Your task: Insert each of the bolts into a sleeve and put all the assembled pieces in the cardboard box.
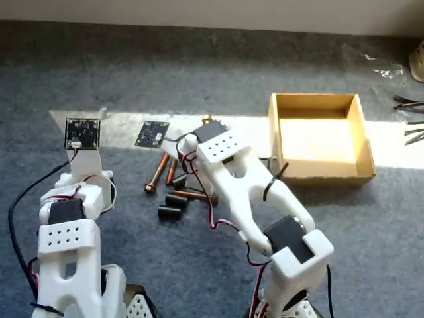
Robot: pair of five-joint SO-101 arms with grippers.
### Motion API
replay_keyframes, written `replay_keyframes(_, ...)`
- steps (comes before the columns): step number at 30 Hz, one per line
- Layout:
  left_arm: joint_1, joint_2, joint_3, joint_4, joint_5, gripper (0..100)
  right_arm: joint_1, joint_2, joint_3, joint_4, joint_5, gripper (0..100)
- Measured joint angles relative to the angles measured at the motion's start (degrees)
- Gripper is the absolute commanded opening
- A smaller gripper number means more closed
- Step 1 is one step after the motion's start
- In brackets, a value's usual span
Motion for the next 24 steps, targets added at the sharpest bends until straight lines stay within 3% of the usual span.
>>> replay_keyframes(17, 0.0, 0.0, 0.0, 0.0, 0.0, 1, 0.3, 8.8, -9.1, 0.0, 2.4, 15.2)
replay_keyframes(24, 0.0, 0.0, 0.7, -1.1, 0.0, 1, 1.4, 8.8, -6.3, -6.2, 3.5, 15.2)
